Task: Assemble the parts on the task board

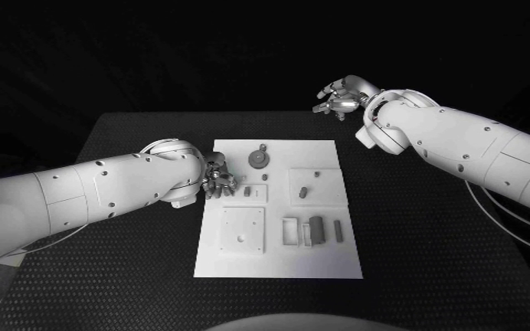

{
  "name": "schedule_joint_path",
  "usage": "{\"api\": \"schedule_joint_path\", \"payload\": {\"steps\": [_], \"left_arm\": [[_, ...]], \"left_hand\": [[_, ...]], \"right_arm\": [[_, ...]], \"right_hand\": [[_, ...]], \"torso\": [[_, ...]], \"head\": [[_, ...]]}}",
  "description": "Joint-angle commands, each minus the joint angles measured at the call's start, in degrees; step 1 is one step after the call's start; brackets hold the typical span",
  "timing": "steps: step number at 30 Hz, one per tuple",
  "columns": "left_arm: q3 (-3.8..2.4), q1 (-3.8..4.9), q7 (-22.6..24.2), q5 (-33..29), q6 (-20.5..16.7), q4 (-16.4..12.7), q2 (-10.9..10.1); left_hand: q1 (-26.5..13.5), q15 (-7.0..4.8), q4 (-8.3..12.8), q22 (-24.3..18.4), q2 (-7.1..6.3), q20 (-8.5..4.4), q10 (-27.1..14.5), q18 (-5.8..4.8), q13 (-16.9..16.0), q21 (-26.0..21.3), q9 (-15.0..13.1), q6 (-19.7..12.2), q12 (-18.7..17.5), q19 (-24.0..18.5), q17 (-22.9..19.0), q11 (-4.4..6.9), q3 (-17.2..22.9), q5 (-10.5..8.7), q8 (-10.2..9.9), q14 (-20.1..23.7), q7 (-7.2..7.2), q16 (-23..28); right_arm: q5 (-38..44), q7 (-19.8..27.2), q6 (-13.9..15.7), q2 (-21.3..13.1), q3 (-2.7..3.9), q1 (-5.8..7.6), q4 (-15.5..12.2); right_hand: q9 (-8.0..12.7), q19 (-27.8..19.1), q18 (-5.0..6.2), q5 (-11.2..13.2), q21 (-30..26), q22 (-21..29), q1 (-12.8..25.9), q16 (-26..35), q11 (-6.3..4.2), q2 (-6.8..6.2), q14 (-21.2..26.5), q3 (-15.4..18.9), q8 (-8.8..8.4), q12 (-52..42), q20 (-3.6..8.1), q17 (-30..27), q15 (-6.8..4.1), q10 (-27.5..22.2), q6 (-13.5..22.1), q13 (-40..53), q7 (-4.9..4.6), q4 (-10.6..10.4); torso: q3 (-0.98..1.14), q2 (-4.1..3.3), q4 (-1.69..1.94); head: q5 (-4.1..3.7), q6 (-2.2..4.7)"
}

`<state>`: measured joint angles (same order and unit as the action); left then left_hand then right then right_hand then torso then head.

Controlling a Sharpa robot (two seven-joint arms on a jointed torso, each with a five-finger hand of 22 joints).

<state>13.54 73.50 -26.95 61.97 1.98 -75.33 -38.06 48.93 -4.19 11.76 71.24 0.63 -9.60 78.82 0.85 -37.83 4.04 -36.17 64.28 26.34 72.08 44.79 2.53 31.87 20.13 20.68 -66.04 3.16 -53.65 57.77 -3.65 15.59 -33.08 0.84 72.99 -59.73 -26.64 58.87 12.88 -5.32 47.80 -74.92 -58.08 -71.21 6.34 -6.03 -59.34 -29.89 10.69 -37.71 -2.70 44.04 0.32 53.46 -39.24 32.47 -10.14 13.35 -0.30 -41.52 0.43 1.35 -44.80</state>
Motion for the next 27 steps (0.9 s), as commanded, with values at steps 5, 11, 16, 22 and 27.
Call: {"api": "schedule_joint_path", "payload": {"steps": [5,11,16,22,27], "left_arm": [[0.04,-0.07,-0.56,1.10,0.56,-0.20,0.14],[0.04,-0.07,-0.65,1.86,-0.35,-0.28,0.20],[0.05,-0.10,-0.64,2.20,-0.66,-0.38,0.34],[0.05,-0.15,-0.60,2.24,-0.70,-0.40,0.41],[0.04,-0.20,-0.55,2.75,-0.80,-0.37,0.46]], "left_hand": [[-0.82,0.04,-1.65,0.10,-1.97,-0.10,-0.21,-0.59,0.16,-0.16,0.03,-0.28,-0.31,0.25,-0.13,0.15,0.01,-0.53,-0.08,-0.31,0.07,0.45],[-1.37,0.01,-2.89,0.12,-3.16,-0.13,-0.21,-0.59,0.19,-0.14,-0.06,-0.35,-0.32,0.24,-0.15,0.15,0.08,-0.77,-0.05,-0.31,0.07,0.47],[-1.45,0.00,-3.14,0.13,-3.32,-0.14,-0.18,-0.58,0.18,-0.13,-0.08,-0.34,-0.31,0.26,-0.15,0.16,0.10,-0.83,-0.03,-0.34,0.06,0.45],[-1.58,-0.03,-3.48,0.16,-3.54,-0.17,-0.11,-0.57,0.16,-0.10,-0.13,-0.27,-0.26,0.32,-0.13,0.20,0.09,-0.88,0.03,-0.40,0.02,0.40],[-1.62,-0.04,-3.61,0.18,-3.61,-0.18,-0.08,-0.56,0.15,-0.09,-0.15,-0.25,-0.23,0.35,-0.12,0.22,0.09,-0.89,0.05,-0.43,0.01,0.38]], "right_arm": [[0.44,0.25,-0.66,-0.02,0.03,-0.02,-0.14],[0.45,0.24,-0.64,-0.03,0.03,-0.02,-0.27],[0.46,0.24,-0.65,-0.04,0.03,-0.02,-0.30],[0.46,0.23,-0.64,-0.07,0.03,-0.02,-0.29],[0.46,0.21,-0.65,-0.14,0.03,-0.02,-0.30]], "right_hand": [[0.09,-0.01,2.12,-0.13,-0.23,-1.00,0.12,-0.23,-0.09,0.49,0.06,0.19,0.29,-0.30,0.54,-0.10,-0.38,-0.29,-0.07,-0.11,-2.58,-0.10],[0.10,-0.01,2.12,-0.13,-0.24,-1.00,0.12,-0.23,-0.08,0.50,0.07,0.18,0.30,-0.31,0.54,-0.11,-0.38,-0.30,-0.06,-0.12,-2.59,-0.11],[0.11,-0.02,2.12,-0.13,-0.24,-1.00,0.12,-0.23,-0.08,0.50,0.07,0.18,0.30,-0.31,0.55,-0.12,-0.38,-0.31,-0.05,-0.13,-2.59,-0.11],[0.12,-0.02,2.12,-0.13,-0.25,-1.00,0.11,-0.23,-0.08,0.50,0.08,0.17,0.31,-0.33,0.55,-0.13,-0.38,-0.31,-0.05,-0.15,-2.59,-0.11],[0.12,-0.02,2.12,-0.13,-0.25,-1.00,0.10,-0.24,-0.08,0.50,0.08,0.17,0.31,-0.34,0.55,-0.14,-0.38,-0.31,-0.04,-0.16,-2.59,-0.12]], "torso": [[-0.02,0.02,0.04],[-0.01,-0.01,-0.03],[0.04,0.00,0.01],[0.03,0.00,-0.01],[0.02,-0.01,-0.01]], "head": [[0.04,-0.12],[0.03,-0.14],[-0.03,-0.14],[-0.07,-0.20],[-0.24,-0.20]]}}
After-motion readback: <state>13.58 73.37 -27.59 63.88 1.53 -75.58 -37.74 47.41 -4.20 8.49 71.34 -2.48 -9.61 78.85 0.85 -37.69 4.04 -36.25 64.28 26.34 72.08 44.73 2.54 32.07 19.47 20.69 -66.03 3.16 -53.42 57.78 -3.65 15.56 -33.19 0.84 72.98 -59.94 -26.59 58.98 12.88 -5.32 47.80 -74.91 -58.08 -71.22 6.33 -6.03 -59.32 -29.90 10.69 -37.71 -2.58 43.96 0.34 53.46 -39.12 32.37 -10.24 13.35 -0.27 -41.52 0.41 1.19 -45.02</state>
